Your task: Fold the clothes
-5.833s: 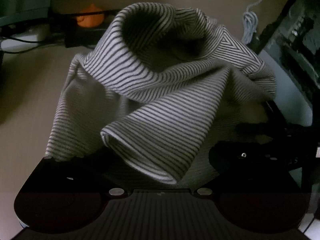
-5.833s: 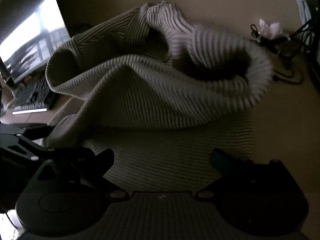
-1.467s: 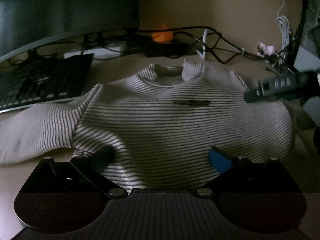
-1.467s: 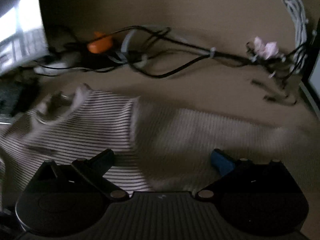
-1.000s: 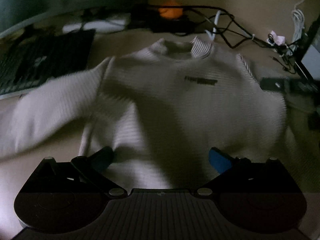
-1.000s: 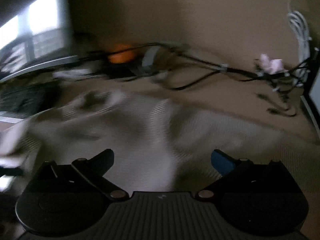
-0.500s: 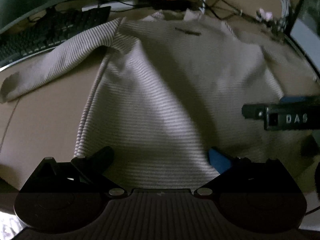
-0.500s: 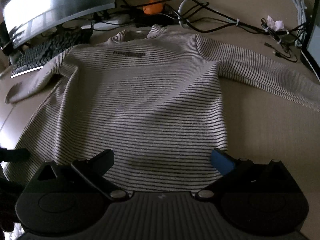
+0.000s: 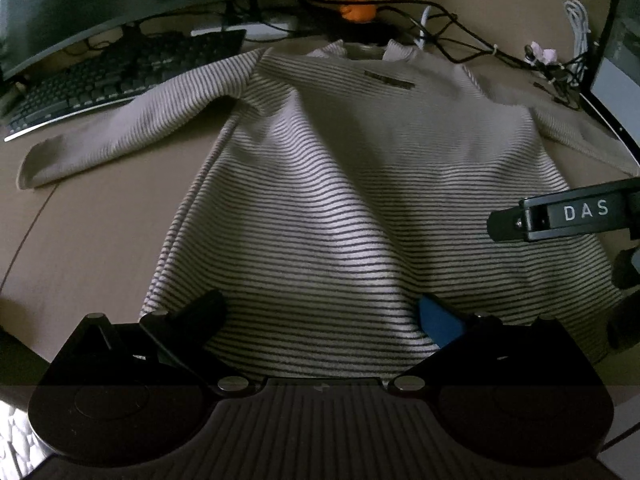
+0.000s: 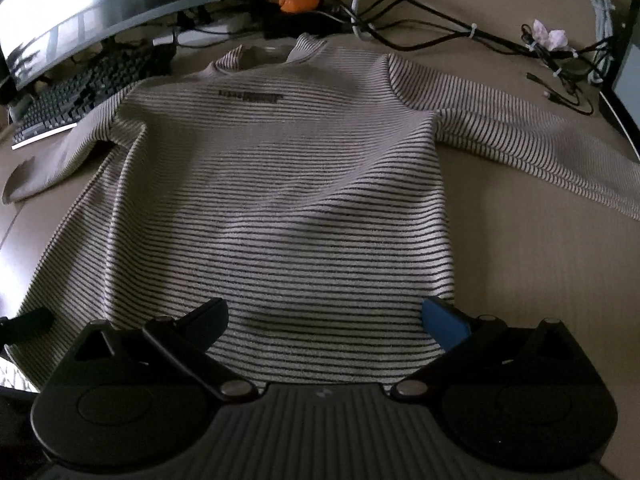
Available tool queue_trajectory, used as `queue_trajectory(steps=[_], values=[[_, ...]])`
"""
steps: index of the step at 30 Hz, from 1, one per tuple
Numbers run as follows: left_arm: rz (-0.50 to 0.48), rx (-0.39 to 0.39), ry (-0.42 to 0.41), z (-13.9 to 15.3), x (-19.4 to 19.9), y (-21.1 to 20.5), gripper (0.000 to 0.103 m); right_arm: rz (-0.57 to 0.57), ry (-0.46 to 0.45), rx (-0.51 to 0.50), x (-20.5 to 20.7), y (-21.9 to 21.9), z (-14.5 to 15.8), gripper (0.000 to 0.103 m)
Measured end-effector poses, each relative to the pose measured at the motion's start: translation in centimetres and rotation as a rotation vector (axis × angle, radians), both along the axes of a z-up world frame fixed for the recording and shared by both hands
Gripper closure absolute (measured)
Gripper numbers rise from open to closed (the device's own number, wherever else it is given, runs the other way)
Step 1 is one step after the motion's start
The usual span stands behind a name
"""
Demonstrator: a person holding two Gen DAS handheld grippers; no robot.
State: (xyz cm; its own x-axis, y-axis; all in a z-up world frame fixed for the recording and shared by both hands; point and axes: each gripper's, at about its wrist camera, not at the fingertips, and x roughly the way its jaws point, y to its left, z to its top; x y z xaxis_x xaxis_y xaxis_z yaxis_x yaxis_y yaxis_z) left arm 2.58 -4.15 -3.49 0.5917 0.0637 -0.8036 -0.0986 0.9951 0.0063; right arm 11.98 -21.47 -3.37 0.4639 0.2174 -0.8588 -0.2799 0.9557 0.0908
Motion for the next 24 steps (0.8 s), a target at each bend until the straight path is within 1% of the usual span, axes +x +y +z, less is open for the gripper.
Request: queue_trajectory(steps=[2,4,6,9,13,18,21,24], values=[[-0.011,-0.002,-0.011,0.0,-0.1,0.2,0.0,0.006,-0.02,-0.029,-0.3,0.4,-0.2,0.0],[-0.024,-0.019,-0.021,0.1,0.0,0.5,0.0,0.011,-0.051,-0.054,-0.9,0.9,-0.4,0.0],[-0.037,-0.071,-0.027,0.5,0.1,1.5,0.0,0.001,-0.064,-0.042,-1.1,0.6,-0.3,0.0],[-0.047,-0.141,-0.002,1.3,0.7,2.8,0.0,-0.012,-0.07,-0.029,-1.5,0.4,-0.1,0.0],[-0.071,-0.137,0.002,2.5,1.5,3.3,0.0,0.006,-0.082,-0.04,-2.4,0.2,-0.1,0.0],[-0.111,-0.175,0.011,3.5,2.5,3.8,0.0,-0.001,-0.084,-0.04,-3.3,-0.8,0.1,0.0],[-0.135,-0.182,0.018,3.7,3.2,3.9,0.0,-0.02,-0.075,-0.027,-4.2,-1.3,0.5,0.0],[-0.155,-0.196,0.034,3.6,3.8,4.1,0.0,-0.044,-0.084,0.012,-5.2,-1.9,1.2,0.0]])
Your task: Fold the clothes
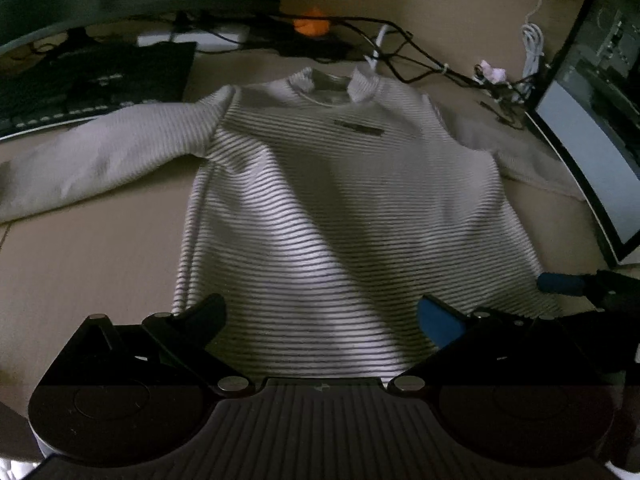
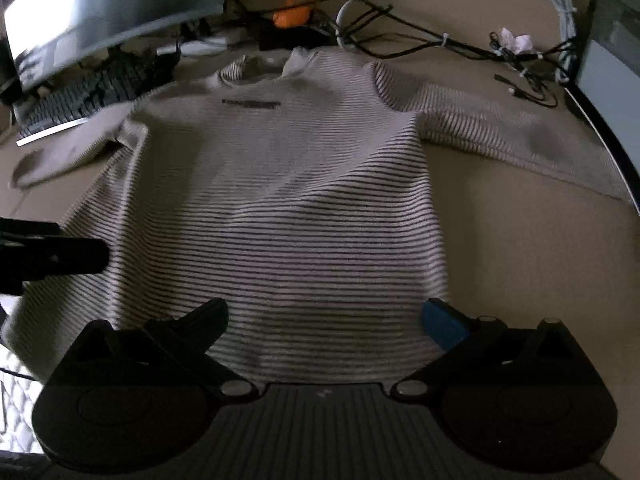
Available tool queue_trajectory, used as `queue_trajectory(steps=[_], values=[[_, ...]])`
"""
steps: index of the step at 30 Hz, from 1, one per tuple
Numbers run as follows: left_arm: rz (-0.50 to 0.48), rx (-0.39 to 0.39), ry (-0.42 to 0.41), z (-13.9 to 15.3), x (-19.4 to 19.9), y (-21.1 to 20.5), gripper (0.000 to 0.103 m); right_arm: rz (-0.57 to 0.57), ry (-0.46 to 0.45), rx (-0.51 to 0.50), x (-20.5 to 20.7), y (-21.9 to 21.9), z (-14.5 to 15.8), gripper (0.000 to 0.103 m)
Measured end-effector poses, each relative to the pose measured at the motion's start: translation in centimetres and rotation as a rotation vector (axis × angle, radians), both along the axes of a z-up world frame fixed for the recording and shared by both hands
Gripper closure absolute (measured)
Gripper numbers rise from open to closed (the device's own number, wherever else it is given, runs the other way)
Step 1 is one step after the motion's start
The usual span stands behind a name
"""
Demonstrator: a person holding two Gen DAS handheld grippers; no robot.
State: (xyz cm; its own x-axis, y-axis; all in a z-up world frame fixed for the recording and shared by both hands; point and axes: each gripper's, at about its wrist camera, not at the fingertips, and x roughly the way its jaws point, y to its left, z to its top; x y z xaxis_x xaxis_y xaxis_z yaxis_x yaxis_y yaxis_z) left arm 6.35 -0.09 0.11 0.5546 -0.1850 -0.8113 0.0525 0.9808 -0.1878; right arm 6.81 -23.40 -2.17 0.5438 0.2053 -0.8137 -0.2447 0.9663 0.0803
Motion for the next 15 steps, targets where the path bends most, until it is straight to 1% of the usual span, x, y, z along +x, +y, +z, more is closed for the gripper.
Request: queue_trajectory(steps=[4,8,11,15], values=[[-0.013,-0.007,0.017,-0.5,0.6,0.1,0.0,-0.023,-0.002,0.032,-0.2,-0.6,0.0,0.0],[-0.025,-0.018,0.067,-1.9,0.6,0.5,0.0,0.004,0.011,0.026,-0.3,-0.7,-0.1,0.0],[-0.052,0.012,0.053,-2.0,-0.3,0.5,0.0,0.036,0.021,0.03,-0.5,-1.0,-0.2,0.0],[-0.051,0.029,0.059,-1.9,-0.6,0.4,0.0,0.088,0.052,0.03,-0.7,-0.9,-0.4,0.0]])
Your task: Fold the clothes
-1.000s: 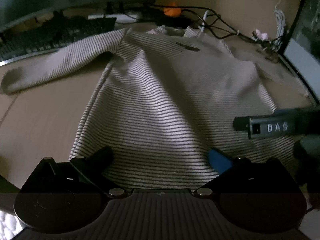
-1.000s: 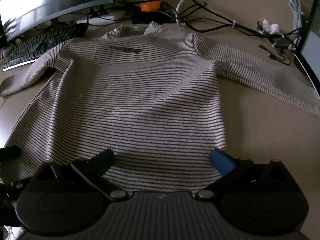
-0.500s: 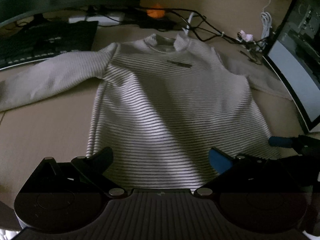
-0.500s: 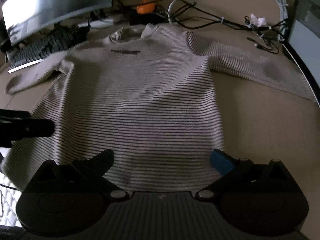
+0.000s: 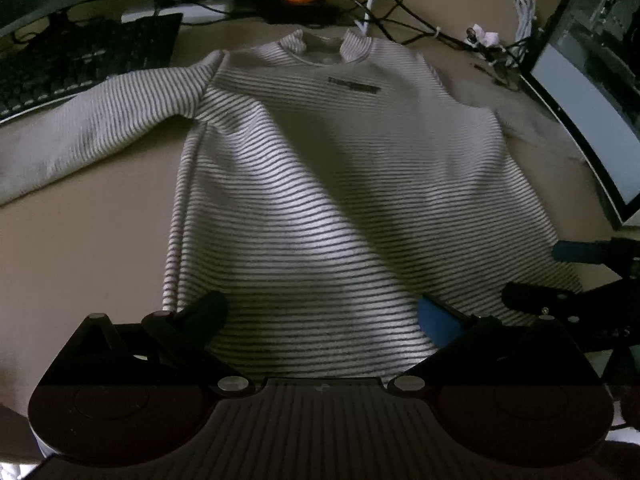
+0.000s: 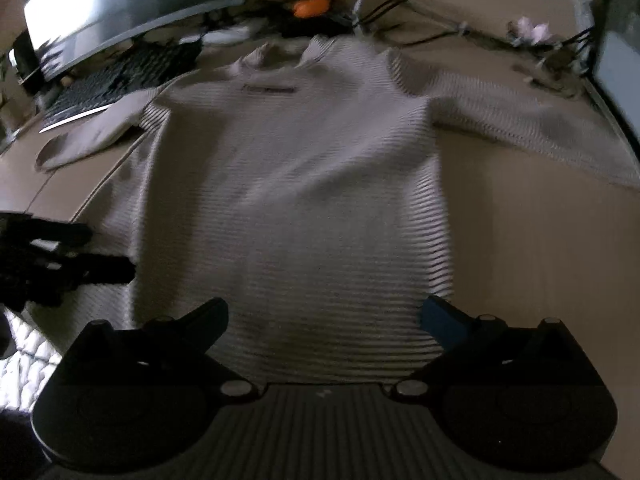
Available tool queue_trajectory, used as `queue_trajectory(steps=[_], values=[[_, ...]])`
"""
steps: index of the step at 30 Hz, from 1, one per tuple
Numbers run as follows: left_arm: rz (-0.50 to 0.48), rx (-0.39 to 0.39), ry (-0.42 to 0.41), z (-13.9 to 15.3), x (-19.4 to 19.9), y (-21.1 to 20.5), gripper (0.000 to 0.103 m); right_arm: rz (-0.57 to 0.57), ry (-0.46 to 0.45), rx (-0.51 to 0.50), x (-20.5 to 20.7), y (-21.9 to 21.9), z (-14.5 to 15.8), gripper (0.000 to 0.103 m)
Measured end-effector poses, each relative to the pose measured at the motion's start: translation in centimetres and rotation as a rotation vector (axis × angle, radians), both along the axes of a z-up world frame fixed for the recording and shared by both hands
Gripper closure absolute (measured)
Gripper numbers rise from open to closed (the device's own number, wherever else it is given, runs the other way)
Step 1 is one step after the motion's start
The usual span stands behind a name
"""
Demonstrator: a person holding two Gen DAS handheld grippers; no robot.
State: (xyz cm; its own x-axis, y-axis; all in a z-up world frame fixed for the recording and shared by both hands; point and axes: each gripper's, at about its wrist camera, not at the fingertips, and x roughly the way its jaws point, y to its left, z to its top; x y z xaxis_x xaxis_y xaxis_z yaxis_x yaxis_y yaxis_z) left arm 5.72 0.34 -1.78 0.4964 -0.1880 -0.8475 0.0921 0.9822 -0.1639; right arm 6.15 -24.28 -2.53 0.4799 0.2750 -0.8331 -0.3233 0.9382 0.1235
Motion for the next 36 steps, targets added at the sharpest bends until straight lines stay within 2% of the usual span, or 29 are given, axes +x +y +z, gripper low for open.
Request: queue_trajectory(steps=[7,14,18,23,26,29,36], values=[[0.021,0.005,0.01,0.1,0.3,-0.3,0.0,0.024,-0.014,-0.089,-0.2,1.3,-0.2,0.0],[0.043,-0.028,0.016,1.2,1.7,-0.3,0.0,0.088,0.018,-0.091,0.4,1.0,0.0,0.0],[0.039,0.008,-0.008,1.9,3.2,-1.0,0.0,0.098,0.048,-0.036,1.8,0.0,1.4,0.0],[0.026,0.023,-0.019,2.1,5.4,-1.8,0.0,0.078,-0.076,0.005,5.5,-1.5,4.9,0.0],[0.04,-0.025,-0.003,1.6,6.6,-1.5,0.0,0.085,-0.124,0.014,9.0,-1.2,5.6,0.0],[0.07,-0.08,0.028,0.7,7.1,-1.0,0.0,0.108,-0.15,0.012,12.9,0.6,4.9,0.0],[0.086,-0.102,0.017,0.4,6.8,-0.5,0.0,0.188,-0.187,-0.046,19.1,6.5,1.3,0.0]])
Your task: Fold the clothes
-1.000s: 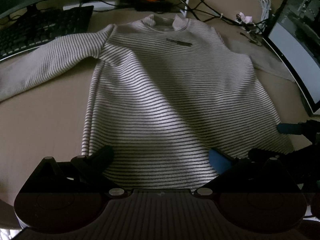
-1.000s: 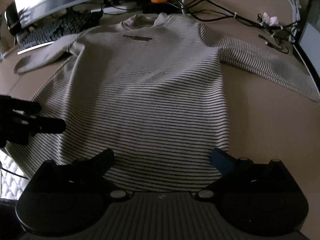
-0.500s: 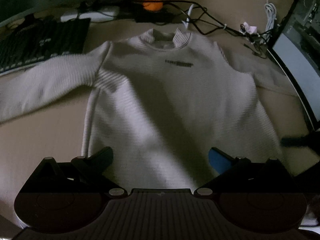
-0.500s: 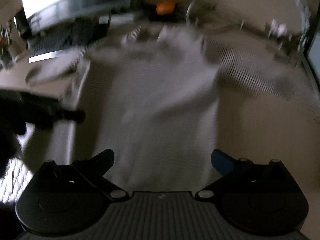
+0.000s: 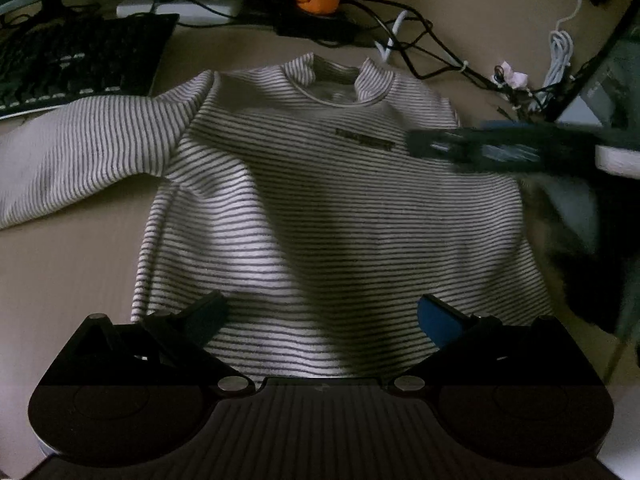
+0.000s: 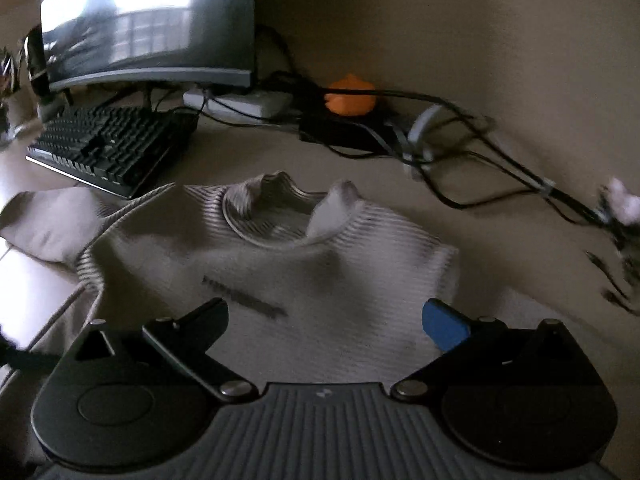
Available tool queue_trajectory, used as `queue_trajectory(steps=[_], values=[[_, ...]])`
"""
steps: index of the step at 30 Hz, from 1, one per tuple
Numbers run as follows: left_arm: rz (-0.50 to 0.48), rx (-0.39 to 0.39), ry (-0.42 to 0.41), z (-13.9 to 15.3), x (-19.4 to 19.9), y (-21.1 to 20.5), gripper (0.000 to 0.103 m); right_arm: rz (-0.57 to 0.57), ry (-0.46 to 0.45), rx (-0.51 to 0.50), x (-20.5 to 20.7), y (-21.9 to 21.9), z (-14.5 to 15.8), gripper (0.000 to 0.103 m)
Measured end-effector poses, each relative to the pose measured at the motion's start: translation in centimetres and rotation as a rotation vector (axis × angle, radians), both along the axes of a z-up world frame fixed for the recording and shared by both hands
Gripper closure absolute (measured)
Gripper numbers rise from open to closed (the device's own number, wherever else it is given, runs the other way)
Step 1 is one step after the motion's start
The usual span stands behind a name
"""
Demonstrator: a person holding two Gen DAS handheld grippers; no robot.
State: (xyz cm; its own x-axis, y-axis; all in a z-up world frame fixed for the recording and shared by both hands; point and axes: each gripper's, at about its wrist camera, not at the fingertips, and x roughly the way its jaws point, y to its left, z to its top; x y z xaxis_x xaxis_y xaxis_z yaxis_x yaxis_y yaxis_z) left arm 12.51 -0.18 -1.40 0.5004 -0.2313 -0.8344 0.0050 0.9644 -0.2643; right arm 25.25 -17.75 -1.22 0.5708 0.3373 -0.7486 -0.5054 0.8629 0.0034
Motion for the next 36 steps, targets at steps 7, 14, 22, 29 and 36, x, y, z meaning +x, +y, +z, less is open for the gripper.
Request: queue_trajectory(steps=[7,14,22,29,36], values=[[0.001,0.034,0.011,-0.1,-1.1,0.5,0.0,-0.015,0.014,-0.043,4.6,2.1,-3.0,0.0],[0.163,-0.1,-0.002,0.9,-3.2,5.2,0.0,-0.065,-0.043,0.069,2.1,0.0,0.6,0.0],[0.665,-0.326,-0.108,0.6,-3.8,18.4,0.002,-0.117,-0.067,0.091,-4.7,-3.3,3.0,0.0],[0.674,-0.473,-0.077,-1.2,-2.1,20.1,0.021,-0.212,-0.039,0.07,-7.7,-4.1,2.4,0.0],[0.656,-0.519,-0.042,-2.9,-0.6,18.4,0.016,-0.274,-0.039,0.053,-9.6,-5.1,2.4,0.0]])
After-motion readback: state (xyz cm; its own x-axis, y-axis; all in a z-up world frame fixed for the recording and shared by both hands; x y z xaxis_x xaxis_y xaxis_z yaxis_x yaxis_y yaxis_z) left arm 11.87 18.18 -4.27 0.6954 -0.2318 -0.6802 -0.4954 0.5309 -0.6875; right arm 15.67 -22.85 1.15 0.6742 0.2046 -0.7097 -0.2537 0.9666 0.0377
